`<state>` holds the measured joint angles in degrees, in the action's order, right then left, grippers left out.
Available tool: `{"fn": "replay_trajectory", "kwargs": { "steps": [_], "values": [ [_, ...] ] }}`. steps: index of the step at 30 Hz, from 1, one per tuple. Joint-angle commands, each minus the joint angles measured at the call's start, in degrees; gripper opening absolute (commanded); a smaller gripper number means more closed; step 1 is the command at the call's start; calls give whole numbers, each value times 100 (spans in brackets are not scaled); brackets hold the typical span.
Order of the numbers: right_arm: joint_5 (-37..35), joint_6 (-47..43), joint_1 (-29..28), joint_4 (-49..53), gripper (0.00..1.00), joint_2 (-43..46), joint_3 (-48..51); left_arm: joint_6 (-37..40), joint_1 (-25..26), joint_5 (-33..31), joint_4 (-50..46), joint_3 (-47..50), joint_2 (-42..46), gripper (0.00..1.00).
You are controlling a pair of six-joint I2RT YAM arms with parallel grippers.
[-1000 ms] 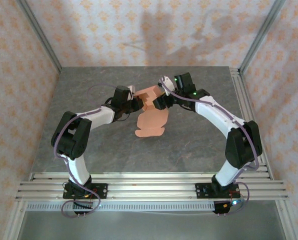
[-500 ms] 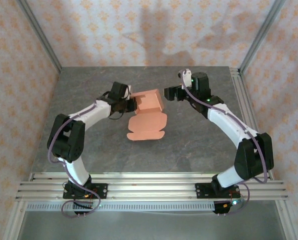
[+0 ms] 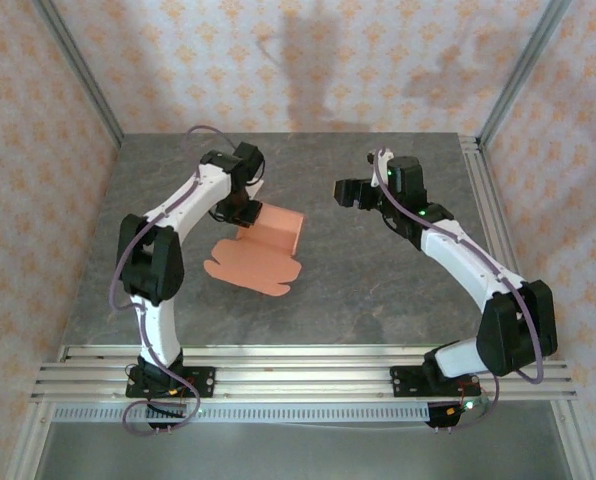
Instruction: Fold the paper box
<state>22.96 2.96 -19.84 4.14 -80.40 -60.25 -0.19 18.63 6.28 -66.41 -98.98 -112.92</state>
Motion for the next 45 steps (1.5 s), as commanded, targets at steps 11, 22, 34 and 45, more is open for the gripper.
{"fn": "replay_trajectory", "kwargs": {
  "steps": [11,22,34,45],
  "values": [
    [-172,11,-4,181,89,199,292,692,135,-828,-2319,-988,-1318,0],
    [-162,5,-4,40,89,92,365,763,196,-899,-2582,-1142,-2061,7],
    [-160,-15,-11,-19,90,20,391,880,472,-917,-2574,-1462,-1670,48],
    [-37,-15,-109,-82,91,-245,297,151,515,-1893,-1152,-576,56,79]
  ]
}}
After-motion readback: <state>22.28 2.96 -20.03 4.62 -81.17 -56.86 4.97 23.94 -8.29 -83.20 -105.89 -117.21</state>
